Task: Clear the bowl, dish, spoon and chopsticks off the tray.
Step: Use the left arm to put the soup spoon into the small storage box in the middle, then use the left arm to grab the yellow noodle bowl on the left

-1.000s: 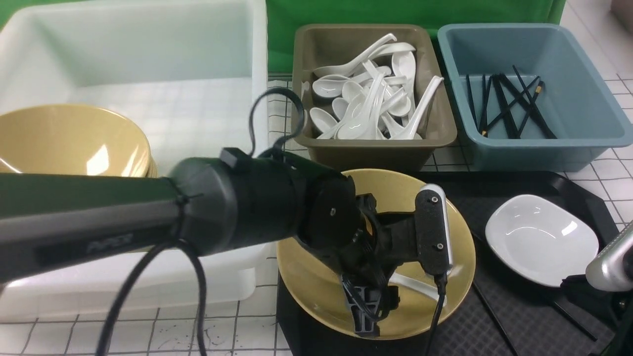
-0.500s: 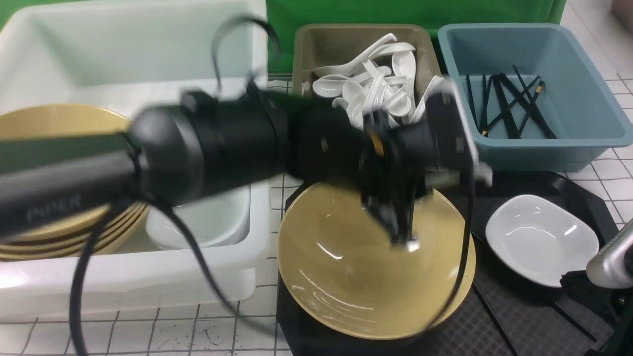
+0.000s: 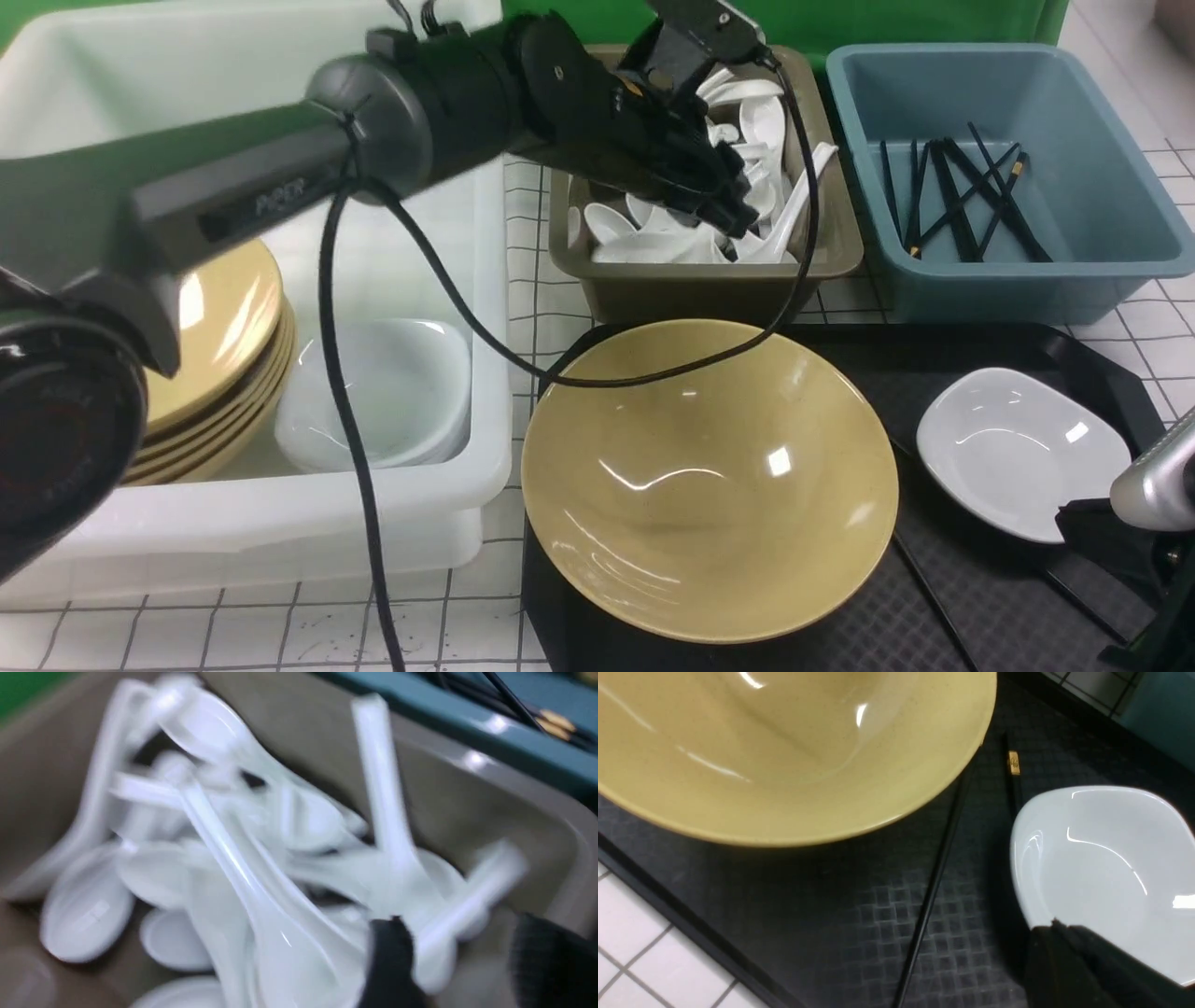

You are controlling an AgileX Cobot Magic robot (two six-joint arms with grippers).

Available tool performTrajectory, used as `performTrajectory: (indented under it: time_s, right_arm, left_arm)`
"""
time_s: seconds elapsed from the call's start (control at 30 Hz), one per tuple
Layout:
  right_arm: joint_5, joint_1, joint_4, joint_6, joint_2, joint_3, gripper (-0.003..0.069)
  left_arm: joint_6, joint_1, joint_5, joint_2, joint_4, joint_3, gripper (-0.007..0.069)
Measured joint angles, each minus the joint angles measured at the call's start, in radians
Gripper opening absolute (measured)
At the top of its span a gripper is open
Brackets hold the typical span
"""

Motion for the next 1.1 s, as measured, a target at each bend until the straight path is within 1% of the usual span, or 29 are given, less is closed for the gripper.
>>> performTrajectory:
  time_s: [0.07,0.1,0.13,0.2,0.27,0.33,0.43,0.53,0.67,0.77,0.83,0.9,0.97,1.0,1.03,1.07,1.1]
  right_arm:
    - [0.000,0.000,0.000,0.003,0.000,0.000,0.0038]
    - [0.000,0.000,0.000,0.005,0.000,0.000,0.0038]
    - [0.000,0.000,0.000,0.005,0.000,0.000,0.0038]
    - [-0.001,0.000,0.000,0.006,0.000,0.000,0.0038]
    - [-0.006,0.000,0.001,0.009,0.000,0.000,0.0038]
    - [-0.009,0.000,0.001,0.014,0.000,0.000,0.0038]
    - [-0.012,0.000,0.001,0.024,0.000,0.000,0.0038]
    - [-0.014,0.000,0.001,0.044,0.000,0.000,0.0038]
    - [-0.014,0.000,0.001,0.061,0.000,0.000,0.0038]
    - [-0.014,0.000,0.001,0.061,0.000,0.000,0.0038]
    - [-0.015,0.000,0.001,0.061,0.000,0.000,0.0038]
    - [-0.015,0.000,0.001,0.061,0.000,0.000,0.0038]
    - [-0.015,0.000,0.001,0.062,0.000,0.000,0.0038]
    - [-0.015,0.000,0.001,0.062,0.000,0.000,0.0038]
    - [-0.015,0.000,0.001,0.062,0.000,0.000,0.0038]
    - [-0.015,0.000,0.001,0.062,0.000,0.000,0.0038]
    - [-0.015,0.000,0.001,0.062,0.000,0.000,0.0038]
  left_arm:
    - [-0.095,0.000,0.200,-0.022,0.062,-0.053,0.0431]
    - [-0.145,-0.001,0.261,-0.032,0.078,-0.073,0.0448]
    - [-0.213,-0.006,0.356,-0.042,0.110,-0.095,0.0468]
    - [-0.332,-0.020,0.513,-0.057,0.163,-0.115,0.0484]
    - [-0.424,-0.037,0.588,-0.059,0.226,-0.115,0.0491]
    - [-0.498,-0.057,0.625,-0.042,0.344,-0.101,0.0493]
    - [-0.534,-0.065,0.632,-0.014,0.410,-0.093,0.0492]
    - [-0.545,-0.064,0.634,0.023,0.430,-0.092,0.0493]
    - [-0.548,-0.064,0.633,0.074,0.404,-0.092,0.0491]
    - [-0.533,-0.064,0.633,0.102,0.337,-0.092,0.0465]
    - [-0.510,-0.064,0.631,0.117,0.304,-0.092,0.0425]
    - [-0.488,-0.064,0.627,0.132,0.297,-0.092,0.0379]
    - [-0.465,-0.064,0.625,0.144,0.306,-0.092,0.0280]
    - [-0.463,-0.064,0.625,0.146,0.306,-0.092,0.0270]
    - [-0.443,-0.060,0.641,0.142,0.288,-0.092,0.0192]
    - [-0.437,-0.059,0.648,0.130,0.268,-0.093,0.0153]
    - [-0.437,-0.058,0.650,0.128,0.268,-0.093,0.0145]
